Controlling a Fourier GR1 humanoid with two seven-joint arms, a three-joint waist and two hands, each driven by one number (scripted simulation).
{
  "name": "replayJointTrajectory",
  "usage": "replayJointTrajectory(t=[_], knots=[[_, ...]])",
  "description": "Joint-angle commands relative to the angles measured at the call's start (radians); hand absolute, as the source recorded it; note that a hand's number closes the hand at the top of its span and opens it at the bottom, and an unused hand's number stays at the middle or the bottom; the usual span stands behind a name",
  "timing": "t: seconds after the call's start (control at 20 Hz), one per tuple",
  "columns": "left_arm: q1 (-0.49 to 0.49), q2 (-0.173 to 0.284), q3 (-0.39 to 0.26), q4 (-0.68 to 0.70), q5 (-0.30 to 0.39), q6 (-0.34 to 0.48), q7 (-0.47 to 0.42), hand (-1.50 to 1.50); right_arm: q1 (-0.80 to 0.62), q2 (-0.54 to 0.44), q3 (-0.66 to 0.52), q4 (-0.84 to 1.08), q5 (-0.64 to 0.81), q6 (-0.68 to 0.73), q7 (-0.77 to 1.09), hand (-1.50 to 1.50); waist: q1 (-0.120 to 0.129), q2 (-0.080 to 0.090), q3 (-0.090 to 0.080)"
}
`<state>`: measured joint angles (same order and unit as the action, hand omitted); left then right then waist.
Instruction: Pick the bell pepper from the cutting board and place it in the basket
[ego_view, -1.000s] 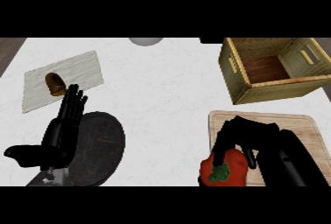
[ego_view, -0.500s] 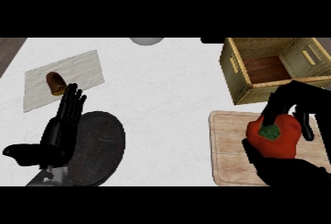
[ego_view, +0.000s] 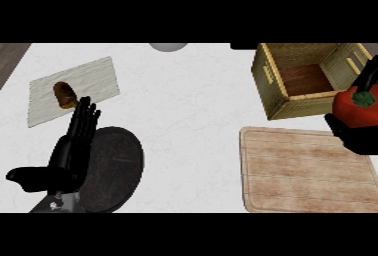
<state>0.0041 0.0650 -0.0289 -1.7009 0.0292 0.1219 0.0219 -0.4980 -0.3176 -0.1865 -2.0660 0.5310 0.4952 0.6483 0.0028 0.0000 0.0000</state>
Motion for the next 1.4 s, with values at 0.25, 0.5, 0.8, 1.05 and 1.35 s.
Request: replayJointTrajectory(t=[0.25,0.5,0.8,1.05,1.35], knots=[[-0.024,0.019,0.039,0.026,0.028,-0.032,0.002,0.0,0.049,-0.132,-0.109,0.316,0.052,-0.11,-0.355,1.5,0.003,0.002,0.001],[0.051,-0.004,0.012,-0.028,0.008,-0.023,-0.016,0.0,-0.018,-0.181,-0.097,0.4,0.051,-0.066,-0.346,1.5,0.007,0.0,0.0],[0.005,-0.058,-0.045,0.021,-0.057,0.02,-0.035,0.0,-0.022,-0.127,-0.008,0.562,0.165,-0.196,-0.441,1.5,0.006,0.002,0.0],[0.011,0.002,0.024,0.017,0.0,-0.042,-0.019,0.0,-0.083,-0.147,-0.063,0.72,0.133,-0.24,-0.538,1.5,0.008,0.002,0.0],[0.011,-0.013,0.011,-0.042,-0.004,-0.03,0.023,0.0,-0.036,-0.159,-0.093,0.822,0.128,-0.298,-0.639,1.5,0.004,0.001,0.0]])
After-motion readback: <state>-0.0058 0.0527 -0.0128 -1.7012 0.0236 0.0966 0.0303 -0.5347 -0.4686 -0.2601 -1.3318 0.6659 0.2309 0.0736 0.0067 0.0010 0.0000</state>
